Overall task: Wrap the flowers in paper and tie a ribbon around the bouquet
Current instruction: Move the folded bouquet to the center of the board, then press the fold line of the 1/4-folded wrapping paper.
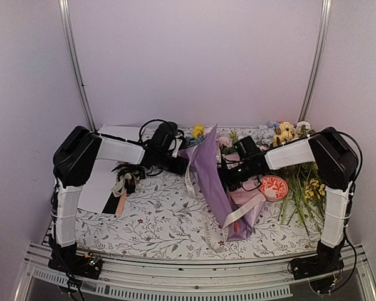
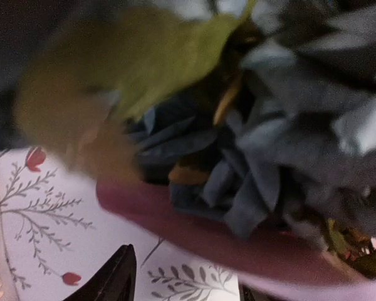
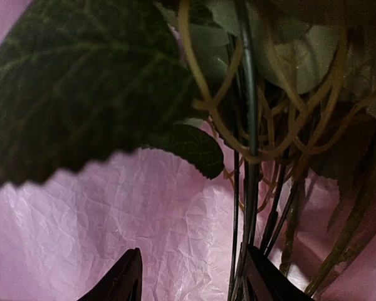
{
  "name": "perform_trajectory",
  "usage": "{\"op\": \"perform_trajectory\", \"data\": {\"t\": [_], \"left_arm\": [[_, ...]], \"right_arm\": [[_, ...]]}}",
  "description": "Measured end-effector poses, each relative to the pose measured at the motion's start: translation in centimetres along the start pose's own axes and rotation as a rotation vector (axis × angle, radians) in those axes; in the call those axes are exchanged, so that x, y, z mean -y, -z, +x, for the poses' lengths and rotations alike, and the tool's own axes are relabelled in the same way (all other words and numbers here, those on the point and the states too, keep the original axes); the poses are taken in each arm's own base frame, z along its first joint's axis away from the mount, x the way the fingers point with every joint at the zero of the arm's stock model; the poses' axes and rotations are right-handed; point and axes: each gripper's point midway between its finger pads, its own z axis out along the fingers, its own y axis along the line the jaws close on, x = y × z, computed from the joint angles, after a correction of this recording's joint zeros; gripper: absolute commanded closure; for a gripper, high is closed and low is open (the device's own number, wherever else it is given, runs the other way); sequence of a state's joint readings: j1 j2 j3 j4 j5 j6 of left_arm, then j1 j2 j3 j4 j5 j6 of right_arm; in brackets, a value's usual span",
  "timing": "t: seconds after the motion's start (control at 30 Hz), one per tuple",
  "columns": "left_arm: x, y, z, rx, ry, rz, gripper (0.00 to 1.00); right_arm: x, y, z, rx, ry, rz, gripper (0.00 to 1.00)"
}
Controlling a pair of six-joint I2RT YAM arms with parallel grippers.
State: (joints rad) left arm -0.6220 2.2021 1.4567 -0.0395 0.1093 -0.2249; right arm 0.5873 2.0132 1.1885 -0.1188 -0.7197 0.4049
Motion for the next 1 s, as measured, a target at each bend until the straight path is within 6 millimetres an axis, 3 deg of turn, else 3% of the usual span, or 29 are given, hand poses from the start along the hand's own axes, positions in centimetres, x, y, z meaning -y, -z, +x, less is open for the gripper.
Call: {"op": "perform_trajectory", "data": {"t": [0.2,0.37,0.5,0.63,0.7,0.73,0.77,0.83,0.9,1.0], "left_arm": [[-0.4,2.5,-0.1,-0.034,0.001,-0.041,0.38],[-1.4,5.3,-0.2,-0.029,-0.016,-0.095,0.34],[-3.7,8.3,0.1,-0.031,-0.020,-0.195,0.28],[-5.8,13.4,-0.5,0.014,-0.027,-0.308,0.26],[-6.4,16.1,-1.1,0.049,-0.023,-0.354,0.27],[-6.8,17.8,-1.5,0.073,-0.018,-0.378,0.29],[-6.8,19.0,-1.9,0.094,-0.016,-0.390,0.31],[-6.0,21.3,-2.8,0.148,-0.022,-0.387,0.33],[-3.4,23.0,-3.7,0.199,-0.064,-0.346,0.35],[4.3,23.6,-4.1,0.244,-0.202,-0.208,0.35]], "right_arm": [[-1.7,1.4,-1.3,0.016,0.027,0.008,0.43],[-5.0,6.2,-3.0,0.096,0.102,0.013,0.41],[-6.8,10.1,-3.5,0.147,0.169,0.056,0.41],[-7.1,12.3,-1.9,0.131,0.202,0.121,0.41],[-7.2,12.7,0.1,0.093,0.215,0.112,0.39],[-6.8,12.4,2.3,0.041,0.209,0.099,0.38],[-7.2,12.7,2.8,0.037,0.219,0.092,0.38],[-7.7,12.2,5.0,-0.008,0.237,0.065,0.38],[-8.4,11.3,7.0,-0.056,0.251,0.039,0.39],[-8.9,9.7,8.3,-0.099,0.246,0.017,0.42]]}}
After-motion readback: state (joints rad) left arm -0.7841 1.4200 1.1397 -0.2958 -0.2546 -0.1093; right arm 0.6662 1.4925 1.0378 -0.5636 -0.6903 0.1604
